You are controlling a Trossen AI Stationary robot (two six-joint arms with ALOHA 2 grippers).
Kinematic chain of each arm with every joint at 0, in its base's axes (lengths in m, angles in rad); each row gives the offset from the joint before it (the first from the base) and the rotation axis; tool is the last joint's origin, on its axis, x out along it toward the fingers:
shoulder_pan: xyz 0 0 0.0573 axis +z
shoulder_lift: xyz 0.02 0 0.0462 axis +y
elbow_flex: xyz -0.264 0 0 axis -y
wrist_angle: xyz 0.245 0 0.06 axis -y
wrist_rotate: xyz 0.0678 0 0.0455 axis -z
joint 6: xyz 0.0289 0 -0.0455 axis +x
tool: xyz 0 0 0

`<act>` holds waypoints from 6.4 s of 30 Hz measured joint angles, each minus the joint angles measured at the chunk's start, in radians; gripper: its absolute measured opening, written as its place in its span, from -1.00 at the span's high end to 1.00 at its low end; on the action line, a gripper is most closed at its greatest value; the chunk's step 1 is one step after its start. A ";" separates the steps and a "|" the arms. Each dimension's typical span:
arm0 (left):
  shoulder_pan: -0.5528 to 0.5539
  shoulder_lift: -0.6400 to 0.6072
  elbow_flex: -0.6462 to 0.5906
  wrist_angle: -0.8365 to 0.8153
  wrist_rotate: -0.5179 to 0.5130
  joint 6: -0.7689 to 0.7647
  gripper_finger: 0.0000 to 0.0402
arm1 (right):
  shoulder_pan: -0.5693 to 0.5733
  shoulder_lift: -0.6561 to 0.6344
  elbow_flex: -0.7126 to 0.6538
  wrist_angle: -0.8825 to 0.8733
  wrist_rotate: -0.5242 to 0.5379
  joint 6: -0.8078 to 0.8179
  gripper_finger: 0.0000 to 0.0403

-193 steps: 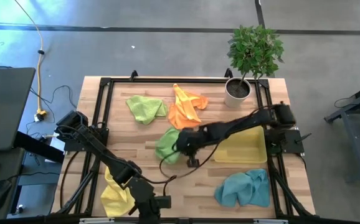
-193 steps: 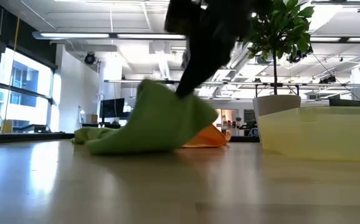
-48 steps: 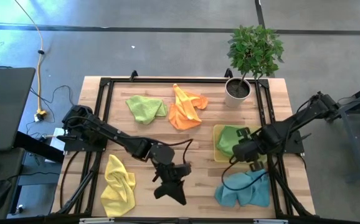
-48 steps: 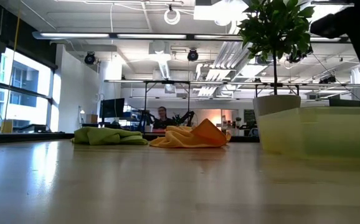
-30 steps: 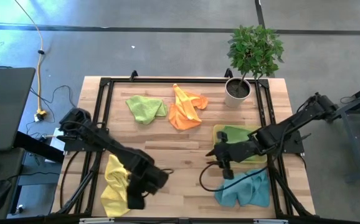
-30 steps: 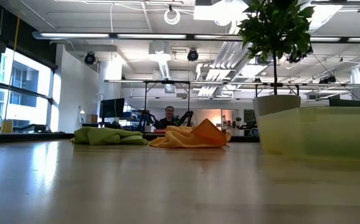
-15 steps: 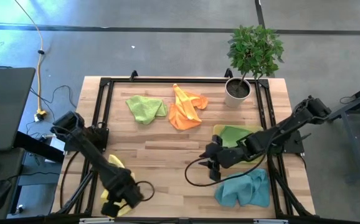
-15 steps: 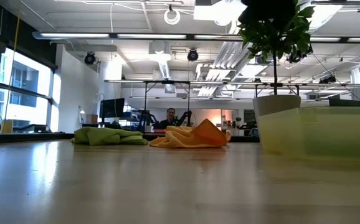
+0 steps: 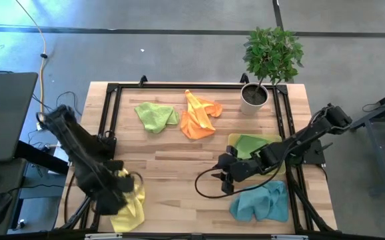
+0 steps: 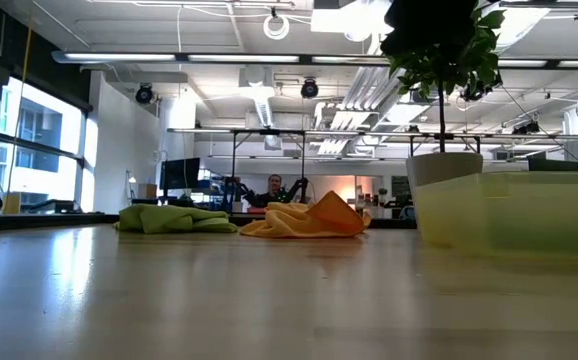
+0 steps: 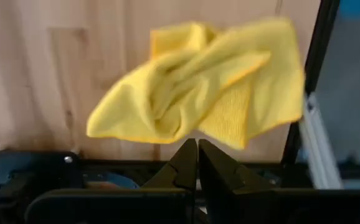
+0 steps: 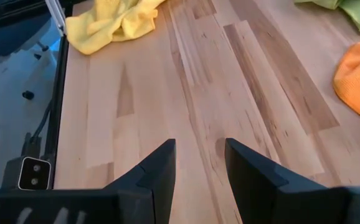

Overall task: Fold microfiber towels
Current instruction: Fold the yellow microfiber cloth

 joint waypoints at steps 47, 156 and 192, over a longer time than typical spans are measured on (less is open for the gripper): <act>0.298 0.053 -0.807 1.335 -0.292 -0.119 1.00 | -0.005 -0.001 0.000 0.007 0.060 0.016 0.36; 0.480 -0.207 -0.809 1.597 -0.289 0.475 0.38 | -0.047 0.509 0.052 0.518 -0.232 -0.226 0.09; 0.435 -0.207 -0.809 1.669 -0.186 0.591 0.38 | -0.034 0.361 0.050 0.190 -0.177 0.082 0.97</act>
